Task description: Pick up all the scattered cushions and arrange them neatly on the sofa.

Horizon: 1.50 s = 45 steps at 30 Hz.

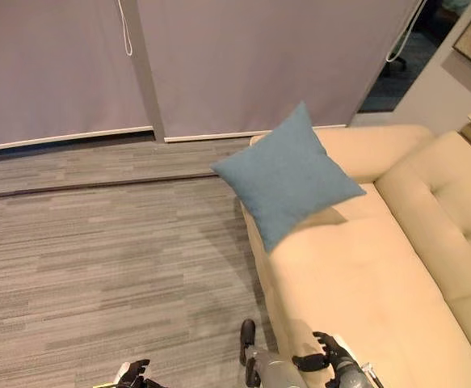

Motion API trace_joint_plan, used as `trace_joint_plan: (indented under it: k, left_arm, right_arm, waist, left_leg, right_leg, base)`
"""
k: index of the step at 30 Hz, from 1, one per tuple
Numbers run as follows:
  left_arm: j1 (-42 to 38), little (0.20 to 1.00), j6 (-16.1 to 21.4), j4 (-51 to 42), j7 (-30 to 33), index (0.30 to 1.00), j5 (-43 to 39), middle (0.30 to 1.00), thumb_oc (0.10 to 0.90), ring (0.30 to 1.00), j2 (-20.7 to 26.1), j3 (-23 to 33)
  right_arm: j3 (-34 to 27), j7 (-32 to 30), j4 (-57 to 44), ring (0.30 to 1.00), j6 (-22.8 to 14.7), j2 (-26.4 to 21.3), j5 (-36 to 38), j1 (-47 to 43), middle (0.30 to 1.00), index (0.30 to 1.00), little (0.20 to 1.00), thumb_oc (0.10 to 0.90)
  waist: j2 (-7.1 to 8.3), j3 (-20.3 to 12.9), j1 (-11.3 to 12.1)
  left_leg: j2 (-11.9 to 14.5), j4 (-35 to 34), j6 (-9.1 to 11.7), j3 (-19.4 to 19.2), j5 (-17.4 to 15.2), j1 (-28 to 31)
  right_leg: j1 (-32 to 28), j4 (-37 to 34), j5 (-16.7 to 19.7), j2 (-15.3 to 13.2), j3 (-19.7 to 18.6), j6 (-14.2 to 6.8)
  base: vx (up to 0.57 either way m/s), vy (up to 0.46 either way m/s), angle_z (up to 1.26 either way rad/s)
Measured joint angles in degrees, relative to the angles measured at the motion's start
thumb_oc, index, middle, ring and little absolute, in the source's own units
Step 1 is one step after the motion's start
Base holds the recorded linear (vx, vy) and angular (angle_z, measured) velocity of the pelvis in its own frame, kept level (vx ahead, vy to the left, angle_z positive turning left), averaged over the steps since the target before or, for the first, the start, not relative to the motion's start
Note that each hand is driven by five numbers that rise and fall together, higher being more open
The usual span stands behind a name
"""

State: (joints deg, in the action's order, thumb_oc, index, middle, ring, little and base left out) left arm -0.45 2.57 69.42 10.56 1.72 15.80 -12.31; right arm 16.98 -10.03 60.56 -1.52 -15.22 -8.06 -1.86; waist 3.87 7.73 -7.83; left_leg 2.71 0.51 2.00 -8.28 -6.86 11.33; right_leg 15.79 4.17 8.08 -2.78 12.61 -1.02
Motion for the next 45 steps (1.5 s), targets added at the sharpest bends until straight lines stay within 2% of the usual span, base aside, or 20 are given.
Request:
trace_joint_plan:
  k: [2,4,6,7,9,11,14,17,19,21,22,23,24,31,33,35,37,38,39,45]
  left_arm:
    - [0.08,0.9,0.25,-0.78,-0.04,0.9,0.16,0.9,0.8,0.9,-1.1,-0.24]
    - [-0.24,0.9,0.25,-0.89,-0.06,0.9,0.4,0.9,0.8,0.9,-1.98,-0.17]
    - [-0.68,0.9,0.25,-1.38,-0.05,0.9,0.54,0.9,0.8,0.9,-1.95,-0.04]
    - [-0.46,0.9,0.34,-2.43,-0.13,0.9,0.57,0.9,0.8,0.9,-2.01,0.12]
    - [-0.72,0.9,0.62,-2.58,-0.12,0.9,0.57,0.9,0.8,0.9,-1.75,0.09]
    - [-1.4,0.9,1.01,-2.65,-0.35,0.9,0.35,0.9,0.8,0.9,-1.22,0.3]
    - [-1.31,0.9,1.03,-2.33,-0.32,0.9,0.35,0.9,0.8,0.9,-0.31,0.7]
    - [-1.26,0.9,1.22,-2.06,-0.25,0.9,0.07,0.9,0.8,0.9,-0.41,0.45]
    - [-1.58,0.9,1.35,-2.07,-0.22,0.9,-1.29,0.9,0.8,0.9,-0.56,0.58]
    - [-0.25,0.9,1.27,-1.46,-0.21,0.9,-1.45,0.9,0.8,0.9,-1.42,0.48]
    - [-0.11,0.9,1.24,-0.86,-0.18,0.9,-1.45,0.9,0.8,0.9,-1.26,0.28]
    - [-0.03,0.9,0.94,-0.47,-0.01,0.9,-1.4,0.9,0.8,0.9,-0.16,-0.04]
    - [-0.13,0.9,0.87,-0.3,-0.01,0.9,-1.32,0.9,0.8,0.9,0.23,-0.49]
    - [-1.96,0.9,0.8,-0.95,0.32,0.9,-0.91,0.9,0.8,0.9,2.85,-1.37]
    - [-2.38,0.9,0.8,-0.86,0.3,0.9,-0.91,0.9,0.8,0.9,3.25,-1.42]
    - [-1.98,0.9,0.78,-0.58,0.3,0.9,-0.93,0.9,0.8,0.9,3.32,-0.93]
    - [-2.29,0.9,0.98,-0.99,0.25,0.9,-0.89,0.9,0.8,0.9,3.5,-0.97]
    - [-1.82,0.9,1.09,-1.91,0.24,0.9,-0.9,0.9,0.8,0.9,3.48,-0.9]
    - [-0.71,0.9,0.98,-1.9,0.12,0.9,-0.85,0.9,0.8,0.9,3.38,-0.98]
    - [-0.15,0.9,0.85,-2.5,-1.06,0.9,0.86,0.9,0.8,0.9,1.81,-1.8]
  right_arm:
    - [-0.12,-0.13,-0.19,0.9,-0.02,-0.64,-0.02,1.09,0.9,0.9,0.9,0.8]
    - [-0.09,-0.15,-0.33,0.9,-0.08,-1.23,-0.05,0.33,0.9,0.9,0.9,0.8]
    - [0.08,-0.06,-0.28,0.9,-0.21,-1.27,-0.06,-0.71,0.9,0.9,0.9,0.8]
    - [-0.15,-0.21,-0.46,0.9,-0.54,-1.56,0.06,-1.87,0.9,0.9,0.9,0.8]
    - [-0.04,-0.2,-0.3,0.9,-0.42,-1.57,0.22,-2.36,0.9,0.9,0.9,0.8]
    - [0.0,-0.17,-0.17,0.9,-0.27,-1.58,0.51,-2.26,0.9,0.9,0.9,0.8]
    - [0.0,-0.4,-0.27,0.9,-0.24,-1.84,0.61,-2.39,0.9,0.9,0.9,0.8]
    - [-0.01,-0.37,-0.09,0.9,0.25,-2.01,0.64,-1.33,0.9,0.9,0.9,0.8]
    - [0.0,-0.42,-0.01,0.9,0.34,-2.28,0.67,-0.57,0.9,0.9,0.9,0.8]
    - [0.01,-0.44,0.16,0.9,0.49,-2.98,0.67,0.26,0.9,0.9,0.9,0.8]
    - [0.05,-0.43,0.37,0.9,0.49,-2.53,0.68,0.72,0.9,0.9,0.9,0.8]
    - [0.61,-0.26,0.34,0.9,0.43,-1.07,0.68,1.24,0.9,0.9,0.9,0.8]
    - [0.59,-0.26,0.19,0.9,0.43,-0.64,0.68,1.06,0.9,0.9,0.9,0.8]
    - [0.6,0.05,-1.29,0.9,-0.41,2.2,0.91,-2.81,0.9,0.9,0.9,0.8]
    - [0.55,0.05,-2.47,0.9,-0.47,2.45,1.15,-3.97,0.9,0.9,0.9,0.8]
    - [0.65,0.06,-2.51,0.9,-0.7,2.64,1.17,-4.39,0.9,0.9,0.9,0.8]
    - [0.61,0.06,-2.34,0.9,-0.16,2.54,1.17,-3.18,0.9,0.9,0.9,0.8]
    - [0.51,0.18,-2.4,0.9,0.04,2.53,1.16,-2.52,0.9,0.9,0.9,0.8]
    - [0.6,0.31,-2.53,0.9,0.03,2.57,1.16,-2.47,0.9,0.9,0.9,0.8]
    - [-0.12,0.06,-2.41,0.9,0.4,-0.56,1.16,0.69,0.9,0.9,0.9,0.8]
  waist:
    - [-0.53,-0.64,-0.2]
    - [-1.61,-1.33,-0.34]
    - [-0.52,-1.19,-0.11]
    - [-0.05,-1.03,0.41]
    - [1.35,-1.01,0.69]
    - [2.49,-0.58,0.86]
    - [2.68,-0.58,0.67]
    - [2.27,-0.84,1.81]
    - [1.56,-1.03,3.07]
    - [-0.82,-2.23,2.9]
    - [-0.75,-2.43,2.57]
    - [1.54,-3.99,2.33]
    - [1.82,-4.18,2.35]
    - [0.45,-2.38,3.06]
    - [-0.19,-1.1,2.93]
    - [-0.4,-0.28,2.55]
    - [0.41,-0.26,2.28]
    - [1.39,-0.55,2.51]
    - [1.1,-0.8,2.77]
    - [-0.16,-1.4,2.17]
  left_leg:
    - [1.26,7.77,4.62,-0.76,1.6,-1.36]
    - [2.59,14.76,7.76,-0.13,2.7,-3.62]
    - [3.05,28.37,11.57,0.46,4.99,-9.88]
    - [3.43,34.21,11.92,1.9,3.42,-14.03]
    - [3.68,32.44,9.48,0.74,2.11,-17.56]
    - [4.29,18.82,7.42,-0.6,2.0,-19.91]
    - [4.42,5.99,6.01,0.57,7.01,-22.29]
    - [4.1,-4.48,7.31,8.17,10.56,-21.84]
    - [3.87,-4.58,7.38,12.5,11.15,-22.29]
    - [4.32,-4.95,3.72,11.76,14.3,-20.47]
    - [3.47,-4.77,2.95,10.55,16.39,-19.68]
    - [0.26,-5.62,1.01,8.16,15.46,-17.9]
    - [-0.62,-5.62,0.11,7.27,14.85,-17.59]
    - [-3.37,-5.56,-5.0,-1.7,12.74,-14.46]
    - [-3.24,-5.68,-5.68,-4.35,11.04,-13.2]
    - [-3.03,-5.73,-5.66,-5.71,10.38,-11.77]
    - [-3.33,-5.8,-5.84,-5.96,9.79,-11.6]
    - [-3.12,-5.67,-4.32,-8.47,9.74,-11.07]
    - [-2.59,-5.65,-3.82,-9.59,9.57,-10.49]
    - [0.42,-1.32,-1.56,-6.75,9.16,-11.41]
  right_leg:
    - [-6.0,-4.53,-0.43,1.1,1.09,3.51]
    - [-8.22,-6.01,-0.89,2.08,1.35,4.23]
    - [-10.21,-7.7,-0.9,1.7,0.55,5.56]
    - [-12.16,-8.5,-2.03,1.74,-0.93,7.06]
    - [-13.99,-9.26,-3.45,1.59,-2.11,7.67]
    - [-16.07,-9.5,-4.11,1.85,-2.51,7.01]
    - [-18.0,-9.49,-5.57,2.5,-4.74,5.46]
    - [-19.07,-9.45,-6.93,3.17,-8.11,4.25]
    - [-20.09,-9.44,-7.85,3.17,-10.36,2.72]
    - [-22.02,-9.43,-9.64,3.44,-12.23,0.11]
    - [-22.34,-9.05,-10.37,2.29,-12.87,-0.81]
    - [-21.11,-5.77,-12.37,-1.27,-13.2,-3.35]
    - [-20.03,-3.88,-12.98,-2.28,-13.23,-4.17]
    - [-8.32,14.59,-14.23,-6.1,-12.73,-10.0]
    - [-6.45,17.12,-14.68,-6.72,-9.53,-11.6]
    - [-6.05,16.2,-15.81,-6.49,-5.16,-11.01]
    - [-5.33,13.46,-15.2,-4.95,-4.95,-10.28]
    - [-4.36,11.88,-14.07,-4.96,-0.79,-6.06]
    - [-5.29,10.37,-12.86,-4.88,1.52,-4.2]
    - [-10.34,2.81,-10.76,0.02,-1.4,-1.03]
  base:
    - [0.18,-0.112,0.37]
    - [0.11,-0.091,0.04]
    - [0.15,-0.062,-0.2]
    - [0.26,-0.045,-0.43]
    - [0.18,0.012,-0.28]
    - [0.18,0.064,-0.29]
    - [0.25,0.109,-0.49]
    - [0.24,0.105,-0.49]
    - [0.21,0.161,-0.74]
    - [0.21,0.219,-0.58]
    - [0.18,0.216,-0.58]
    - [0.17,0.215,-0.51]
    - [0.14,0.205,-0.49]
    - [0.07,0.165,-0.64]
    - [0.11,0.084,-0.92]
    - [0.08,0.038,-0.49]
    - [0.13,0.01,-0.11]
    - [0.06,-0.026,-0.53]
    - [0.05,-0.045,-0.71]
    - [0.04,-0.034,0.0]
